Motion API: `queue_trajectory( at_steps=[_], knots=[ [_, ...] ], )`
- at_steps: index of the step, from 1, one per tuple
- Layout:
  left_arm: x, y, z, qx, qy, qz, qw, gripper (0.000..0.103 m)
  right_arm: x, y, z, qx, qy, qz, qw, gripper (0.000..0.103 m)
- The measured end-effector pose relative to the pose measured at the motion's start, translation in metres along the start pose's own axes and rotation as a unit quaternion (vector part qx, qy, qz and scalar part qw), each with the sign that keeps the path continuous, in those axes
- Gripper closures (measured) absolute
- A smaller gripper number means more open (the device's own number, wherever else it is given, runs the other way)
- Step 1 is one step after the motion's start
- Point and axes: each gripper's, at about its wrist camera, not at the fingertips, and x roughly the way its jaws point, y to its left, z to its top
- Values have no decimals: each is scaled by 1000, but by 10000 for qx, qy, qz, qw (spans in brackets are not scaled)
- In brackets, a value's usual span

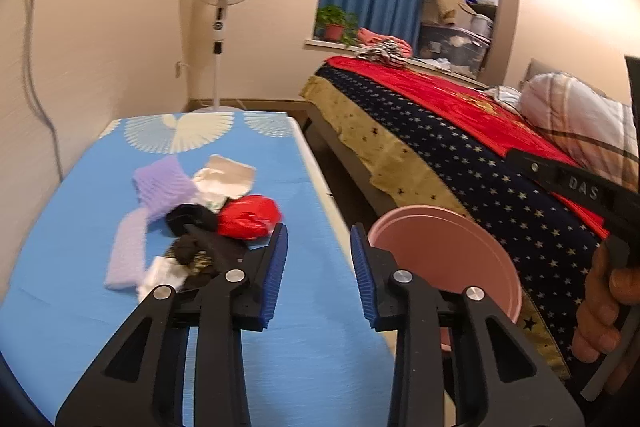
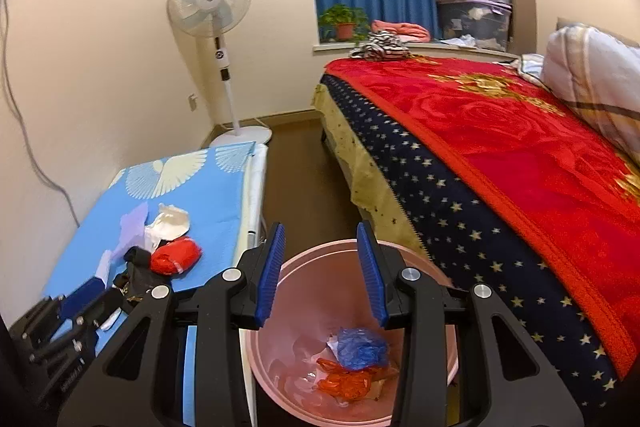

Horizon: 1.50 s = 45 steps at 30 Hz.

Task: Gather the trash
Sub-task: 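Move both open tools back toward the remaining trash on the bed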

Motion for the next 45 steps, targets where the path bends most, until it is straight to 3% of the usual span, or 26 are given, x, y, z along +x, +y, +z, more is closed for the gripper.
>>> queue_trajectory(
  at_steps=[20,33,45],
  knots=[
    [-6,42,-3,-446,-209,571,9972,75,14,26,1,-97,68,360,9993,65],
    [-1,94,-16,-1107,-94,1332,9848,75,36,76,-10,-359,312,1001,9938,69],
    [0,127,-22,-1520,-103,1755,9726,75,65,141,-37,-882,851,1713,9776,68]
  ],
)
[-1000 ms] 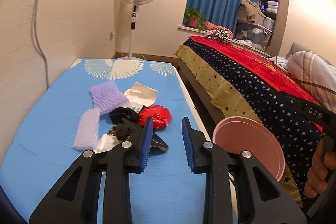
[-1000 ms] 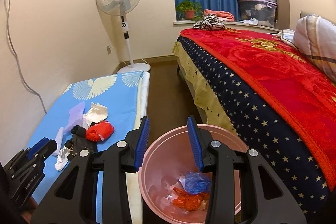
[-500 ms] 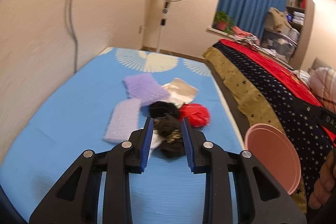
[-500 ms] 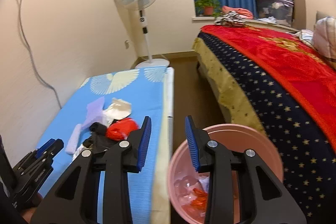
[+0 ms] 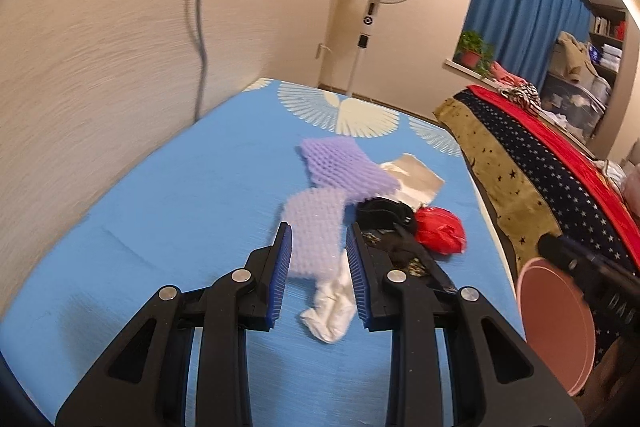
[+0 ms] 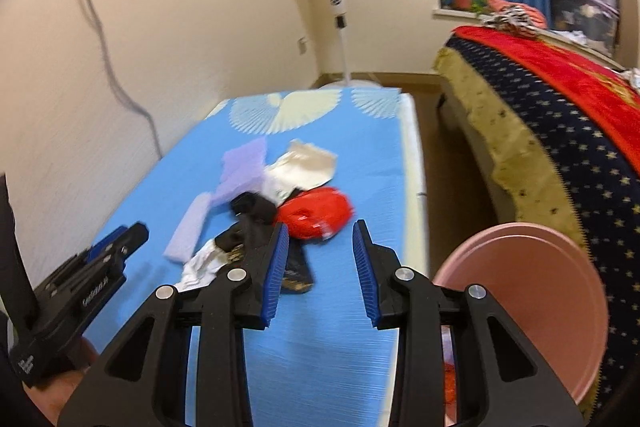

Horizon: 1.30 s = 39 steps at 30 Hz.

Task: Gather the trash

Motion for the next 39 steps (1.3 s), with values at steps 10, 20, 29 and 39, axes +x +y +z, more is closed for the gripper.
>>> queue_trajectory(
  at_steps=[10,20,29,39],
  knots=[
    [12,17,0,-228,156,94,9996,75,50,36,-13,-353,600,271,9972,57],
    [40,17,-7,-322,565,-118,9978,66,66,37,-20,-485,858,272,9948,76],
    [53,6,-11,-172,837,6,9963,69,52,32,-10,-460,663,193,9966,98],
    [33,3,-5,13,674,-150,9976,103,15,28,-1,-348,366,54,9987,98]
  ],
)
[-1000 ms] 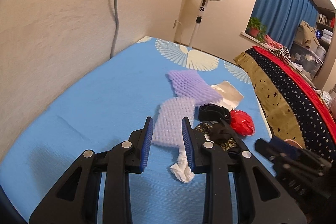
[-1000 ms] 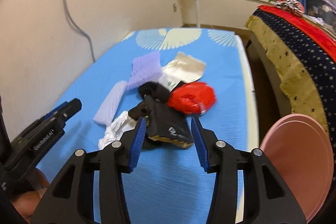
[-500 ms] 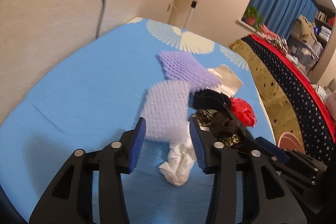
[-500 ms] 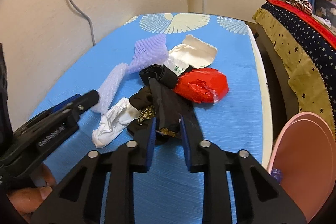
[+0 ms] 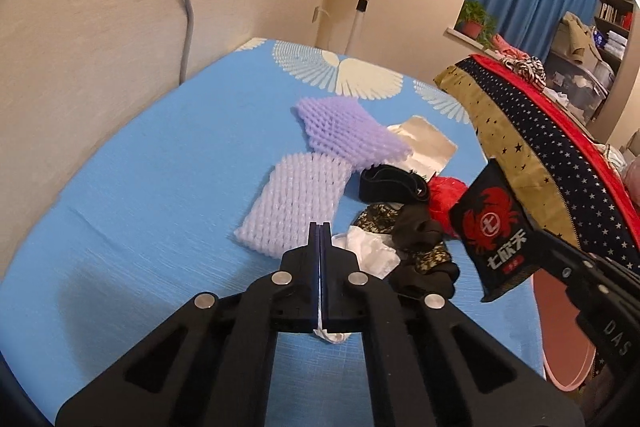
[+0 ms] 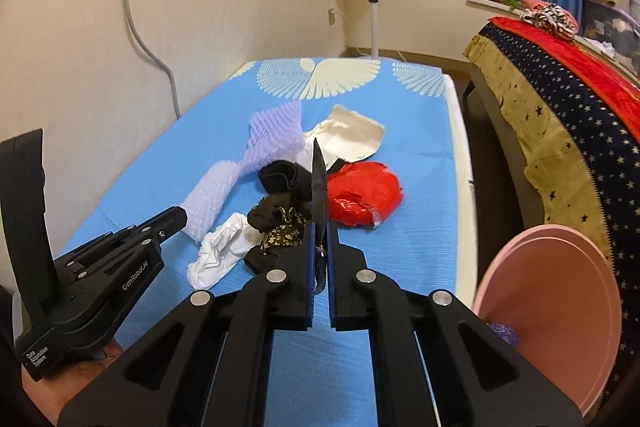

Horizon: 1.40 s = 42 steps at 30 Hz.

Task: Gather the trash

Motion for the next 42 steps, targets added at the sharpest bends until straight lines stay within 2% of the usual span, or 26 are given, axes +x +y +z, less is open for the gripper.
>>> queue_trajectory(
  at_steps=[2,3,5,6,7,11,12,14,15,16,17,18,25,42],
  knots=[
    [-1,4,0,-116,20,-112,9999,103,-10,-3,-2,60,-66,-20,10000,98],
    [-1,7,-1,-164,25,-102,9998,100,-15,-5,-4,96,-90,-31,9999,98],
    [4,14,-1,-253,115,-52,9996,72,-22,-9,-7,183,-87,-57,9998,98],
    [9,17,-1,-294,179,-21,9994,48,-25,-10,-8,226,-86,-51,9997,98],
    [15,18,-1,-279,232,23,9993,46,-31,-12,-9,239,-114,-50,9996,98],
    [26,12,2,-85,280,54,9996,46,-46,-16,-12,230,-173,-99,9995,98],
    [30,9,1,11,373,66,9993,46,-48,-18,-13,245,-177,-117,9995,98],
    [40,3,-3,205,655,191,9975,52,-53,-22,-14,332,-179,-132,9992,98],
    [42,4,-5,160,694,174,9973,62,-55,-24,-13,360,-186,-135,9991,98],
    [41,6,-5,94,722,162,9972,78,-59,-26,-12,392,-216,-156,9989,98],
    [40,7,-5,51,751,135,9971,83,-61,-27,-12,406,-238,-170,9987,98],
    [37,8,-6,-4,716,96,9974,97,-64,-28,-11,424,-266,-182,9986,98],
    [3,9,-1,-23,334,-98,9994,101,-80,-34,-12,456,-426,-283,9976,98],
    [-47,-11,5,340,-151,-613,9974,102,-106,-51,-17,657,-682,-562,9939,98]
  ],
)
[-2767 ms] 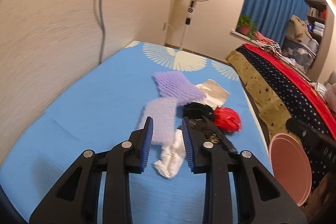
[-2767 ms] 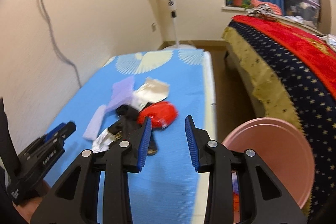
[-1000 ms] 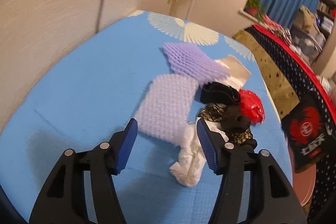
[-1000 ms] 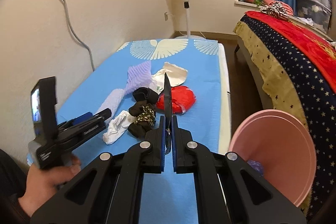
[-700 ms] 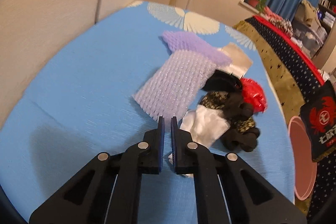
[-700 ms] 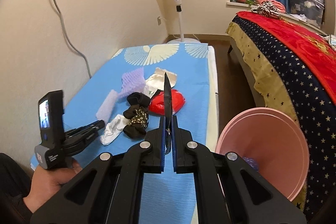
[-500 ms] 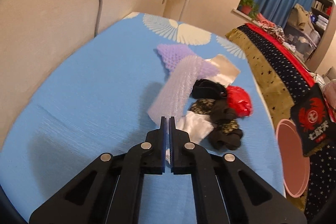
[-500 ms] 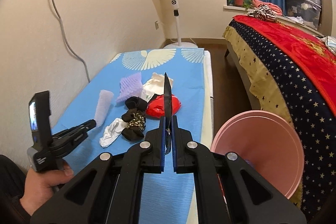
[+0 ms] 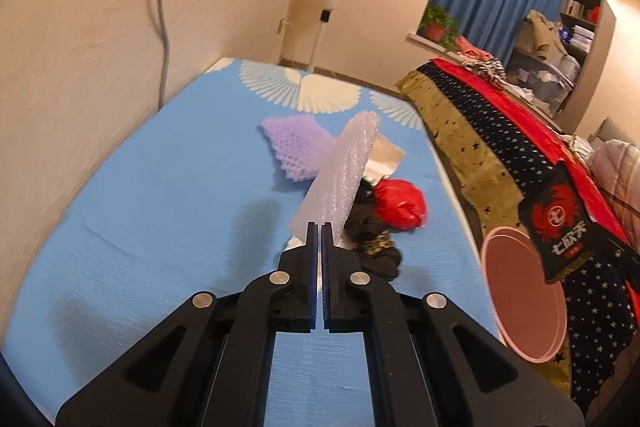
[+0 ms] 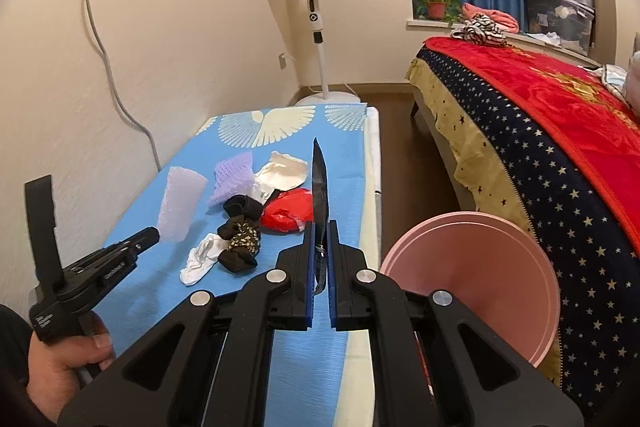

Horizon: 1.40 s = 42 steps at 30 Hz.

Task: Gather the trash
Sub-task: 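Carry the foam sleeve and black printed bag with both tools over the pink bin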

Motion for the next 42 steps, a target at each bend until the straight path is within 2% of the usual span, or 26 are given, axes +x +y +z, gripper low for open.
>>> queue_trajectory(
  at_steps=[21,42],
  knots=[
    [-14,-42,-4,392,-193,-542,9976,102,-11,-22,-1,246,-197,-455,9985,98],
    [-2,-102,-8,721,-191,-1059,9916,102,-13,-63,-3,584,-263,-1022,9927,98]
  ],
)
